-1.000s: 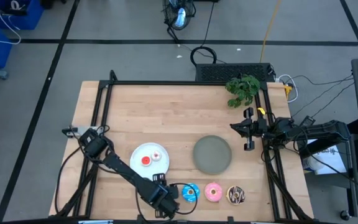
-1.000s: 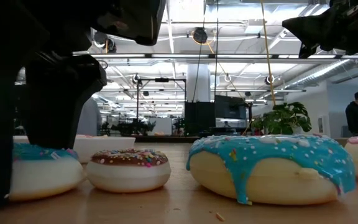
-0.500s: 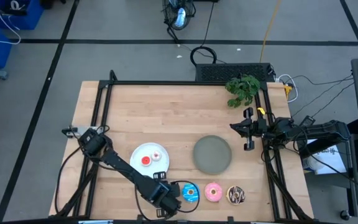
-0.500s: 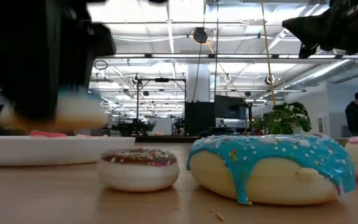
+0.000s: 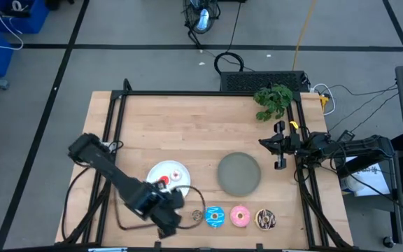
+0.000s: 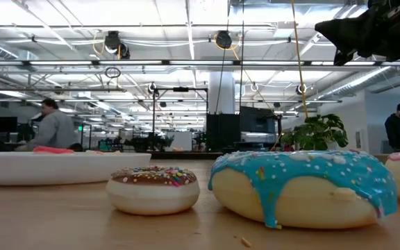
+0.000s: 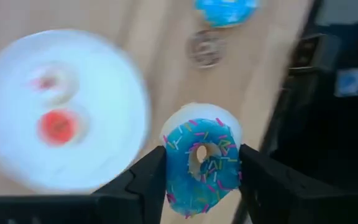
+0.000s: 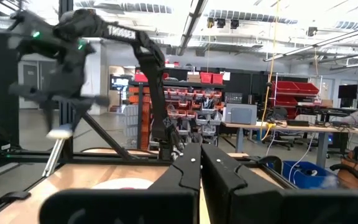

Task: Pick & Place donuts
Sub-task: Put the small blue donut on the white plate

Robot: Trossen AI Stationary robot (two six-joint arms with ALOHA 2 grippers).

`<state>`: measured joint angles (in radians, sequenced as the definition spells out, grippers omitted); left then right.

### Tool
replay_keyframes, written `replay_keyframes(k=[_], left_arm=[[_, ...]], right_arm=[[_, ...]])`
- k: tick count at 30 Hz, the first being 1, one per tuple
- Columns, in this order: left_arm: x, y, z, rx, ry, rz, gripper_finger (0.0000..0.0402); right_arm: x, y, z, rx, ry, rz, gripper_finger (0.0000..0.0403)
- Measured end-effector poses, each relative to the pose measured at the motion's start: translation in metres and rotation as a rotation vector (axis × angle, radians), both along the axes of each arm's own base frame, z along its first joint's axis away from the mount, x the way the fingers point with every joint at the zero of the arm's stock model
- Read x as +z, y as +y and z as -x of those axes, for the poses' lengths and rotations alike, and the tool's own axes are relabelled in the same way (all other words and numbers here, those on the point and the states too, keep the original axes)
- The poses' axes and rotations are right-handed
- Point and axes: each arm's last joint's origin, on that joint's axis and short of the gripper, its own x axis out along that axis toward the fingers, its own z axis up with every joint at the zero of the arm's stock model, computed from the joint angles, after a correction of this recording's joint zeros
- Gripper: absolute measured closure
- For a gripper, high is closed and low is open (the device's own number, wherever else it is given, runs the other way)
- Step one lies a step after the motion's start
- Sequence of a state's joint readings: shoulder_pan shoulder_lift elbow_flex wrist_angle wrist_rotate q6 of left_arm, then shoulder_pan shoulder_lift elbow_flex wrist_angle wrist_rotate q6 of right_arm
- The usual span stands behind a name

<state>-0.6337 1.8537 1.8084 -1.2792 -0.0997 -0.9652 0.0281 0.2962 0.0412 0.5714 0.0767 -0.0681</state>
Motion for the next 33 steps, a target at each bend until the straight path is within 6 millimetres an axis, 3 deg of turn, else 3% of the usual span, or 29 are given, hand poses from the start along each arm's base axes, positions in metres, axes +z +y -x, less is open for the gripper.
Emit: replay_keyframes(k=[8,33], left_arm=[[0.030,0.016,0.032,0.118,-0.048,-0.092,0.0246],[0.030,0.017,0.038,0.141,-0.039,-0.149,0.0247]], right_arm=[[0.000,0.000,0.000,-0.002,0.000,0.006,0.0403],[-0.001,0.000,0.000,-0.007,0.011,0.026,0.0403]])
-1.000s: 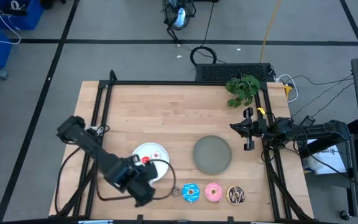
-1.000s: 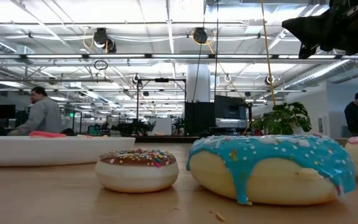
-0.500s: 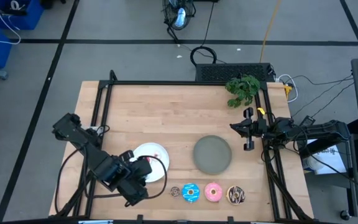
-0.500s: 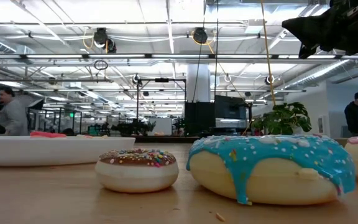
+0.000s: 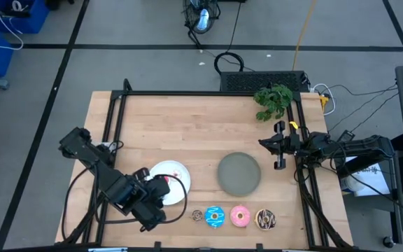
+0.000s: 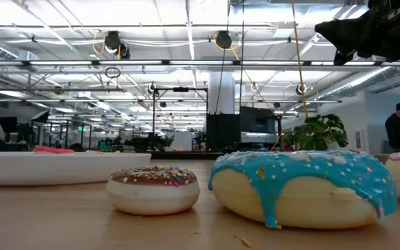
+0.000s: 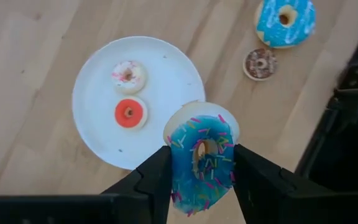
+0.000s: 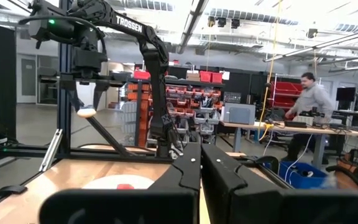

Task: Pick & Place donuts
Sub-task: Put the small blue donut on the white plate

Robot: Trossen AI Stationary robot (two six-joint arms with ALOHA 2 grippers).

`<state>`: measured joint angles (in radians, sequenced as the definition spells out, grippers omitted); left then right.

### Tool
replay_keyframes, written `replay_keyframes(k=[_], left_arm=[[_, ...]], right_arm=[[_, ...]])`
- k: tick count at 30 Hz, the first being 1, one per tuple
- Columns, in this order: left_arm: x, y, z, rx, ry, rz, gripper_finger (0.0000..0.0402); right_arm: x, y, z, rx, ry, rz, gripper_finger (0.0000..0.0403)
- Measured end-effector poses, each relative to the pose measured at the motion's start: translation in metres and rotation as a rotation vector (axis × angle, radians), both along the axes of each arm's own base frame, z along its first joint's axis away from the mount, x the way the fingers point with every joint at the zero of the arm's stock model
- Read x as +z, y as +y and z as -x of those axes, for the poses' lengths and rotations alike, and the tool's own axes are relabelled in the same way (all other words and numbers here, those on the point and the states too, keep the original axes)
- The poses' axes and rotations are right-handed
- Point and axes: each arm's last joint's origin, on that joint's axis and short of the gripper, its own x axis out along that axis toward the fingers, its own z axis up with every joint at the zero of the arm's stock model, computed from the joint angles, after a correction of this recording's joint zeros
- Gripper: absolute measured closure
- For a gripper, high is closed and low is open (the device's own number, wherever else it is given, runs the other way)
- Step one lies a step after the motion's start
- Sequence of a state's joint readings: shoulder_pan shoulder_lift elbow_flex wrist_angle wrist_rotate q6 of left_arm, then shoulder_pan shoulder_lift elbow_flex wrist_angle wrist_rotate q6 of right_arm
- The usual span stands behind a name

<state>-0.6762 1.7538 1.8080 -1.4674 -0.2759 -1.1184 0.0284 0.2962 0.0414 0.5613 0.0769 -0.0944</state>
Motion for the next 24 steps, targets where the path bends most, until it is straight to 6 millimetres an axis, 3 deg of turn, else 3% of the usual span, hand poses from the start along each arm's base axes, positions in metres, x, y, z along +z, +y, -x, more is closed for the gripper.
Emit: replay_keyframes(k=[4,24], left_arm=[[-0.005,0.002,0.000,0.050,0.008,-0.017,0.0247],[-0.079,0.004,-0.003,-0.020,0.134,-0.033,0.0247]], right_arm=[[0.000,0.000,0.000,0.000,-0.001,-0.002,0.0403],[0.000,0.000,0.000,0.001,-0.002,-0.003,0.0403]])
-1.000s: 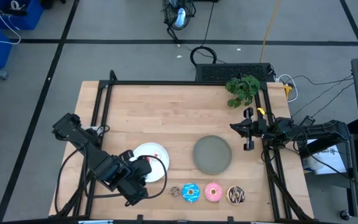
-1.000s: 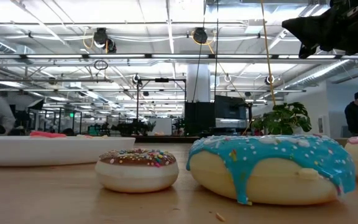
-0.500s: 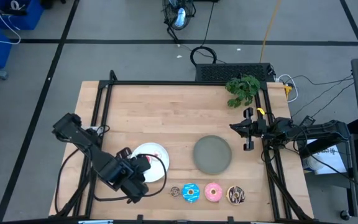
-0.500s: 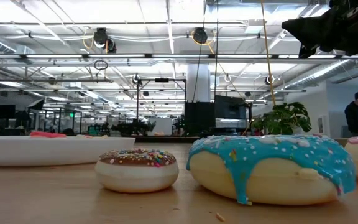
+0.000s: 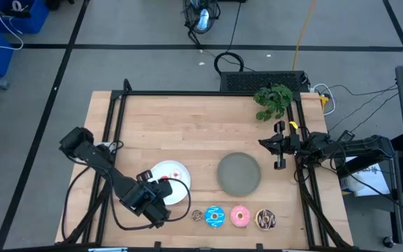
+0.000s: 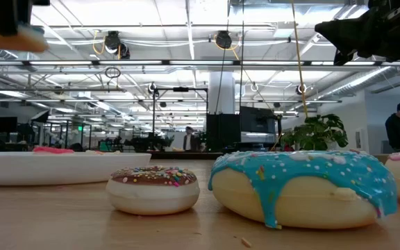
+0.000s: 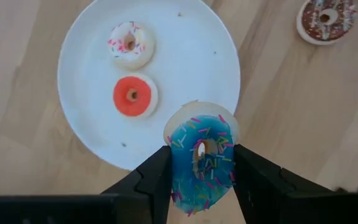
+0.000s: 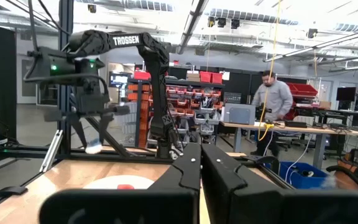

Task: Pick & Place donuts
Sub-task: Put the small blue donut on the white plate

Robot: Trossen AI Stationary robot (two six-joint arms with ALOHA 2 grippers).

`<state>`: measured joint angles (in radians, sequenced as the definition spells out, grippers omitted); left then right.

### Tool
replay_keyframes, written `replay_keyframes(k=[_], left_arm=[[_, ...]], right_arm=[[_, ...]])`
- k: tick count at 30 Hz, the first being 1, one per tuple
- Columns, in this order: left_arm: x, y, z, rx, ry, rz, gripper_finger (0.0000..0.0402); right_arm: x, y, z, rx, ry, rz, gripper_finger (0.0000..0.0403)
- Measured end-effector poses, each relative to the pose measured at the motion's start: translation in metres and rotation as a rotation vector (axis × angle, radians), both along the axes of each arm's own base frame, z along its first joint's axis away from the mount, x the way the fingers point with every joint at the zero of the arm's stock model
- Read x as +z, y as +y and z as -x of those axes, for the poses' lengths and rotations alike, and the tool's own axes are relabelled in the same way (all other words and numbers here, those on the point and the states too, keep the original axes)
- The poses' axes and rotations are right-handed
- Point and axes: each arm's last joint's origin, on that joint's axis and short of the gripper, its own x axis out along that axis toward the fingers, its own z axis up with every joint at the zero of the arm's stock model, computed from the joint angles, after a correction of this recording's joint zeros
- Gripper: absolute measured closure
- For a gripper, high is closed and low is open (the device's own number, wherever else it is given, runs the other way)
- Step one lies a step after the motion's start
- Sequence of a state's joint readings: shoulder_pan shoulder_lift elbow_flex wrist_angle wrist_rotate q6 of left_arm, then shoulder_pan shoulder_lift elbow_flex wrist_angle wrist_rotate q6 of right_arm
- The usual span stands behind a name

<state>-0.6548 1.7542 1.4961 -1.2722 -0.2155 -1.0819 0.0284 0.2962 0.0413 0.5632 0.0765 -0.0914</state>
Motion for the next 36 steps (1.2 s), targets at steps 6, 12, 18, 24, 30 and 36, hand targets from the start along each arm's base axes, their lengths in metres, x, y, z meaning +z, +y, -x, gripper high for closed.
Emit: replay_keyframes(k=[6,12,18,24,30,36], left_arm=[[-0.020,-0.001,0.000,-0.028,-0.008,0.017,0.0247],[-0.039,0.003,0.005,-0.031,0.034,0.003,0.0247],[-0.062,0.007,0.004,-0.067,0.019,0.023,0.0247],[-0.077,0.021,0.002,-0.058,0.039,0.007,0.0247],[-0.092,0.029,-0.001,-0.082,0.033,0.049,0.0247],[-0.101,0.037,0.003,-0.072,0.067,0.043,0.0247]], right_arm=[[0.000,0.000,0.000,0.000,0.000,0.000,0.0403],[0.000,0.000,0.000,0.000,0.000,0.000,0.0403],[0.000,0.000,0.000,0.000,0.000,0.000,0.0403],[0.000,0.000,0.000,0.000,0.000,0.000,0.0403],[0.000,0.000,0.000,-0.001,0.000,0.000,0.0403],[0.000,0.000,0.000,0.000,0.000,0.000,0.0403]])
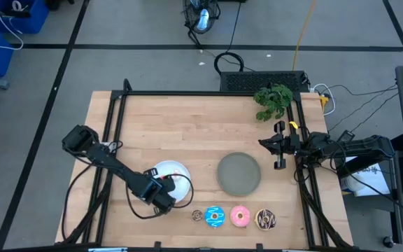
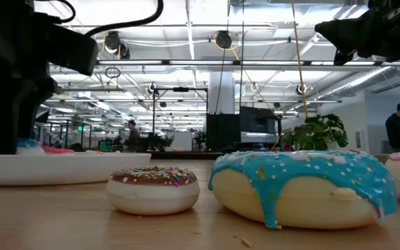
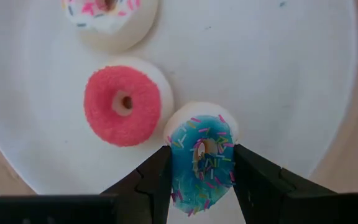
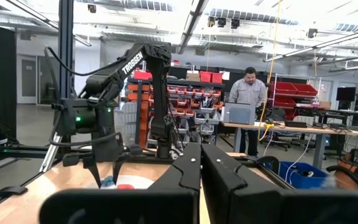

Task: Pick & Place donuts
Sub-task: Put the small blue donut on the white plate, then put the small brown donut on the white plate

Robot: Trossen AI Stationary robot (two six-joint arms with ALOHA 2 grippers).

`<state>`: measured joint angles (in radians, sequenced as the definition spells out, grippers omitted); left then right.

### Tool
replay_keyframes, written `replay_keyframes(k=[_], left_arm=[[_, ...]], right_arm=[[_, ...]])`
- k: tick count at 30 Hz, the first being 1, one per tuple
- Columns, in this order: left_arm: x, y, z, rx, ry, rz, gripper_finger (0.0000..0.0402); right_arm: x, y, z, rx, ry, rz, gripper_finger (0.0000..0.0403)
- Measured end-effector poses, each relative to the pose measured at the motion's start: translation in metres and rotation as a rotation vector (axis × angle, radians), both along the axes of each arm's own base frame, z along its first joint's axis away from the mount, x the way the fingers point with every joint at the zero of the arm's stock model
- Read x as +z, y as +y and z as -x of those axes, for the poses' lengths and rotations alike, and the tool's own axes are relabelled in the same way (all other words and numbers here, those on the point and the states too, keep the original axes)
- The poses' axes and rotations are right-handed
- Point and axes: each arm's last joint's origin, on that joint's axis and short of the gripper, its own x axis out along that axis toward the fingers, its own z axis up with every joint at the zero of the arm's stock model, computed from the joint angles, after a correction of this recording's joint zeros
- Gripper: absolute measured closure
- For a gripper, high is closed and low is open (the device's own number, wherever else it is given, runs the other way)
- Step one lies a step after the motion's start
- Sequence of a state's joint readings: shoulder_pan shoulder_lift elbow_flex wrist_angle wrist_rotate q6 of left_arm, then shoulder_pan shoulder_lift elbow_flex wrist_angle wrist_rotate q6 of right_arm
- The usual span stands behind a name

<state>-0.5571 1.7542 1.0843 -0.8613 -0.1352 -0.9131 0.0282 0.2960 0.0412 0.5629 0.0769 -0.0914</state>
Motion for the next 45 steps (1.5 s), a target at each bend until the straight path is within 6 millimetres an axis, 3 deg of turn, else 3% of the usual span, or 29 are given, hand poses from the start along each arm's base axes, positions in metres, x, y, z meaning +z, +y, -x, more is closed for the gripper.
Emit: replay_keyframes(k=[15,29,41,45], left_arm=[[-0.002,-0.004,-0.002,-0.089,-0.039,0.023,0.0244],[-0.002,0.000,-0.005,-0.061,-0.037,0.026,0.0141],[-0.002,0.002,-0.011,-0.101,-0.067,0.041,0.0130],[0.008,0.000,-0.018,-0.103,-0.098,0.060,0.0130]], right_arm=[[0.000,0.000,0.000,-0.001,0.005,0.002,0.0403],[-0.001,0.000,0.000,-0.001,0.007,0.003,0.0403],[-0.001,0.000,0.000,-0.001,0.006,0.003,0.0403],[-0.001,0.000,0.000,-0.001,0.006,0.003,0.0403]])
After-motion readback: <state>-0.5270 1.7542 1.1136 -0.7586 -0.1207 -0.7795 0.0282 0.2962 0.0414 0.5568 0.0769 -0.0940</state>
